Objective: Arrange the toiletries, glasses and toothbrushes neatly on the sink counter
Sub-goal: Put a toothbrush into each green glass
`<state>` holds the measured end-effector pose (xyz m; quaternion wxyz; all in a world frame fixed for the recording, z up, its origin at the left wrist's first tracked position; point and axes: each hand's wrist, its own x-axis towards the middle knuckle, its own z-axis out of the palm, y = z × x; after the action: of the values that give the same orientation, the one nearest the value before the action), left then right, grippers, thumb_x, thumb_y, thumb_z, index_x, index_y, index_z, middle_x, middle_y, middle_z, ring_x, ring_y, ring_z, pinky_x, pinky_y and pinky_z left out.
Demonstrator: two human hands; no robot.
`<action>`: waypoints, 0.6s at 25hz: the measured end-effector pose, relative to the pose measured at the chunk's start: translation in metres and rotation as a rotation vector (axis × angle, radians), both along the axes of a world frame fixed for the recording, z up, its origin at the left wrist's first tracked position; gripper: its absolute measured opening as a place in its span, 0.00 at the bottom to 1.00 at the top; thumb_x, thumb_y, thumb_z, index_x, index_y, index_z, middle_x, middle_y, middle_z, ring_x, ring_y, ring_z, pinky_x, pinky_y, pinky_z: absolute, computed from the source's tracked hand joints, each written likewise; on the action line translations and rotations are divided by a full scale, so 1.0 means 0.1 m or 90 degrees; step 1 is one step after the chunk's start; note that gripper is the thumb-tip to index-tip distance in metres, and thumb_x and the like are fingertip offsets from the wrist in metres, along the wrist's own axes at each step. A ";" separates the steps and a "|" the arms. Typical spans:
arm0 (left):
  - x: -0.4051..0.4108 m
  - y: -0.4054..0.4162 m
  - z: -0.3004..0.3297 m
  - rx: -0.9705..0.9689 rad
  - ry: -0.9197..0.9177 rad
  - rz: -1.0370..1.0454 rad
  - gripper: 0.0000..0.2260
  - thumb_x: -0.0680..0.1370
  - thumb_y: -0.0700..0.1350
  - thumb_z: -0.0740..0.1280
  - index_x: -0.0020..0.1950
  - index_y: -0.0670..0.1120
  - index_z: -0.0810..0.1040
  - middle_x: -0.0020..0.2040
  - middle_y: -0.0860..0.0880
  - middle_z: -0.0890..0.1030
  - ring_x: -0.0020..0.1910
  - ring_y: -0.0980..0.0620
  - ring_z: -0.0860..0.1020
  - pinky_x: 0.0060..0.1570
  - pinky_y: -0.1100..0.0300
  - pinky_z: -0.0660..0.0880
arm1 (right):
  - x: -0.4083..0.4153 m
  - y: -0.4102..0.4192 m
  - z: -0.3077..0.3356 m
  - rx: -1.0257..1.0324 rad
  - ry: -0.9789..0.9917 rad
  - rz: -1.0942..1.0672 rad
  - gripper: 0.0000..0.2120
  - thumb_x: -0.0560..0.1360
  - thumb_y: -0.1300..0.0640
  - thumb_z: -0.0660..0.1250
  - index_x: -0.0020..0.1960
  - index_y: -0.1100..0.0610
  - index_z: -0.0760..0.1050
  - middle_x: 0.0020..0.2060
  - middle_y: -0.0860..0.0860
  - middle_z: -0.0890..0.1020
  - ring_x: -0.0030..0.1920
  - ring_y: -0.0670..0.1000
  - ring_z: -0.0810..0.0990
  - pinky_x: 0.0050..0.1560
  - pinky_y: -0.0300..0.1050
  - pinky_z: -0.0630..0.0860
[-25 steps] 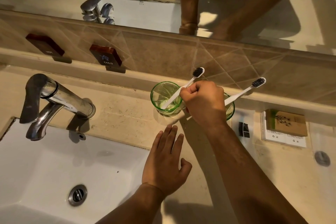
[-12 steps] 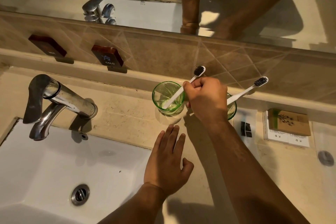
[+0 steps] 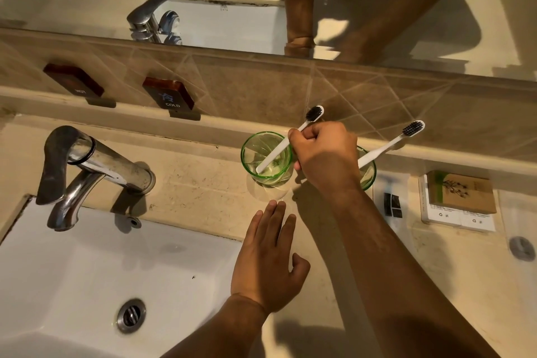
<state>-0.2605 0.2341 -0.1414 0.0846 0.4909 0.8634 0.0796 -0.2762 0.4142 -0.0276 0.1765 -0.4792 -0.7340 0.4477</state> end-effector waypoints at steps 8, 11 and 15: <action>0.01 -0.01 -0.04 0.007 -0.014 0.018 0.29 0.76 0.56 0.59 0.76 0.47 0.72 0.79 0.47 0.67 0.80 0.45 0.62 0.74 0.45 0.67 | 0.16 -0.10 0.04 0.024 0.031 -0.026 0.18 0.77 0.49 0.68 0.32 0.56 0.81 0.24 0.51 0.82 0.30 0.52 0.83 0.44 0.49 0.81; -0.01 -0.01 -0.01 0.002 -0.044 0.006 0.30 0.76 0.56 0.58 0.77 0.46 0.69 0.81 0.46 0.64 0.81 0.47 0.57 0.78 0.47 0.60 | 0.40 -0.27 0.00 0.107 0.060 -0.073 0.15 0.75 0.56 0.67 0.30 0.52 0.77 0.26 0.47 0.80 0.32 0.48 0.80 0.41 0.45 0.77; 0.01 -0.01 0.15 0.022 -0.071 -0.009 0.29 0.76 0.54 0.62 0.76 0.45 0.69 0.80 0.43 0.64 0.81 0.46 0.56 0.80 0.50 0.50 | 1.03 -0.64 -0.08 0.221 0.074 -0.024 0.04 0.78 0.59 0.69 0.46 0.57 0.82 0.38 0.48 0.82 0.37 0.44 0.78 0.43 0.29 0.72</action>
<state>-0.2590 0.2332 -0.1262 0.1247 0.4929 0.8526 0.1208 -0.1735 0.3505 -0.0361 0.3069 -0.4284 -0.7799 0.3376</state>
